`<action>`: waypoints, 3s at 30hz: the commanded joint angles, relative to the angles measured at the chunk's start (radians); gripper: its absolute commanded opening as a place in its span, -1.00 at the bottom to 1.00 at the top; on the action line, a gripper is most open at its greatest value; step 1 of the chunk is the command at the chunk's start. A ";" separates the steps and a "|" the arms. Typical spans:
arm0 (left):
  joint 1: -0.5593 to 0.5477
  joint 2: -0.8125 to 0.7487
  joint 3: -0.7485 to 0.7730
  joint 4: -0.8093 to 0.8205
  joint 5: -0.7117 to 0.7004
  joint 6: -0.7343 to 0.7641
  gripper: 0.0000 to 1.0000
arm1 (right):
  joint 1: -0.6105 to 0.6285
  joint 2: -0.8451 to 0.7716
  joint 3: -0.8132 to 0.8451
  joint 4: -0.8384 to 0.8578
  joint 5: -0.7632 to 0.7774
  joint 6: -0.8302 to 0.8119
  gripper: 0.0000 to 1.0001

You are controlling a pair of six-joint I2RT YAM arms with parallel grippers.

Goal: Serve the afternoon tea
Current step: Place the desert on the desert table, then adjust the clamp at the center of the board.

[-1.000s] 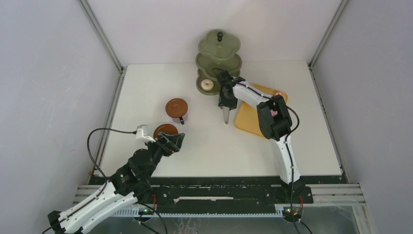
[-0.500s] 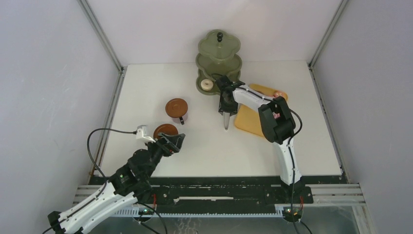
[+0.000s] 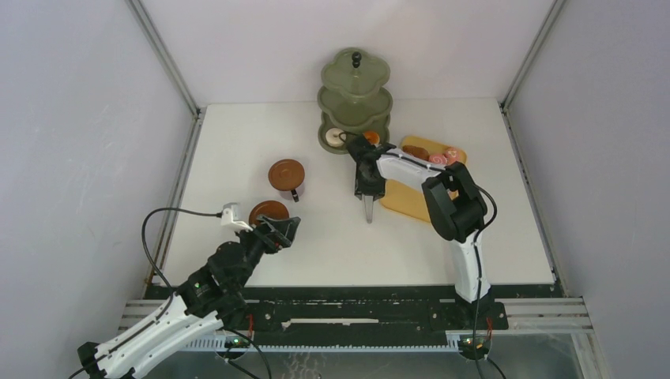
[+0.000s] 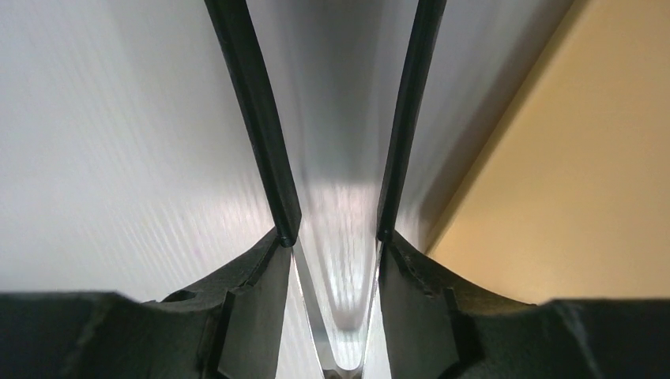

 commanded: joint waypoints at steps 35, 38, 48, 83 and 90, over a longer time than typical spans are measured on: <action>-0.332 0.709 0.464 -0.161 -0.314 -0.032 1.00 | 0.247 -0.557 -0.594 0.288 0.003 0.104 0.33; -0.334 0.779 0.487 -0.148 -0.312 -0.047 1.00 | 0.224 -0.598 -0.629 0.305 -0.007 0.101 0.31; -0.324 1.049 0.625 -0.132 -0.322 -0.015 0.99 | 0.145 -0.568 -0.658 0.395 -0.079 0.076 0.10; 0.050 1.506 0.720 0.124 0.044 0.095 0.19 | 0.109 -0.291 -0.438 0.365 -0.048 0.019 -0.19; 0.059 1.561 0.706 0.151 0.089 0.080 -0.21 | 0.103 -0.266 -0.428 0.348 -0.043 0.023 -0.62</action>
